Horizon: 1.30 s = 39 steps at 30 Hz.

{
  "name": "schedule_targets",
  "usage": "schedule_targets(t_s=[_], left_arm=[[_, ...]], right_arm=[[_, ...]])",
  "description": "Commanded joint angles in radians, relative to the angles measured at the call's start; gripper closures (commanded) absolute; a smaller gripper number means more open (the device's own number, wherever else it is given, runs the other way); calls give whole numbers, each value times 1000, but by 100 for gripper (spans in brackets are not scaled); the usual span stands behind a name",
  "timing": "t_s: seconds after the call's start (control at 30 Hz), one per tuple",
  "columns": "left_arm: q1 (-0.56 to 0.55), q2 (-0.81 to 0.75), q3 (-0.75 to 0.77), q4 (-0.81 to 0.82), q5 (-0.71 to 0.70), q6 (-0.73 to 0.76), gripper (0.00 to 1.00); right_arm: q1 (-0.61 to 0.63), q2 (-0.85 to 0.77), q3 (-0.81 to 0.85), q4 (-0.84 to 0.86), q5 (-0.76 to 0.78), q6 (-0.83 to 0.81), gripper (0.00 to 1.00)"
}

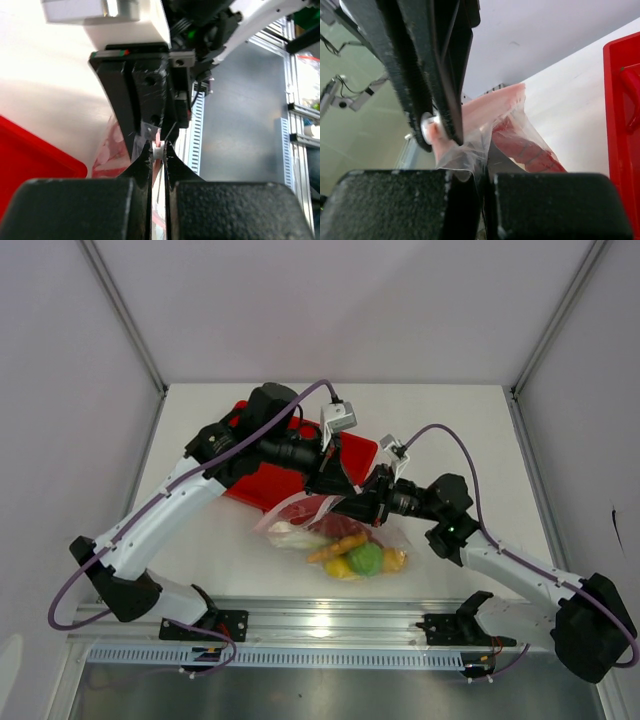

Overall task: Place the food in the zip-top bag and seal the zipper
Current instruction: Zip the zipper food storage bag at the center of the board.

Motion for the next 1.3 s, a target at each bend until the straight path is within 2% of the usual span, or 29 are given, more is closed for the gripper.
schedule_targets(t_s=[0.0, 0.1, 0.43, 0.63, 0.8, 0.97, 1.1, 1.23, 1.27], left_arm=[[4, -67, -29, 25, -121, -45, 97], [4, -94, -61, 62, -126, -61, 93], [4, -87, -72, 74, -106, -77, 93], [4, -87, -68, 62, -104, -85, 100], [5, -102, -71, 53, -107, -77, 100], [5, -104, -34, 53, -67, -81, 99], [7, -81, 14, 28, -45, -78, 99], [10, -62, 55, 22, -21, -85, 100], [11, -53, 78, 19, -18, -88, 99]], right_arm=[[5, -62, 14, 140, 108, 86, 100], [5, -61, 2, 178, 143, 152, 100], [2, -110, -41, 158, 306, 206, 100], [2, -142, -73, 157, 396, 231, 100], [-6, -145, -61, 161, 369, 222, 100], [-6, -70, 86, -27, 142, 117, 100], [-1, -113, 144, -246, 136, -18, 93], [-1, -148, 197, -395, 134, -131, 86], [-1, -150, 207, -418, 119, -147, 80]])
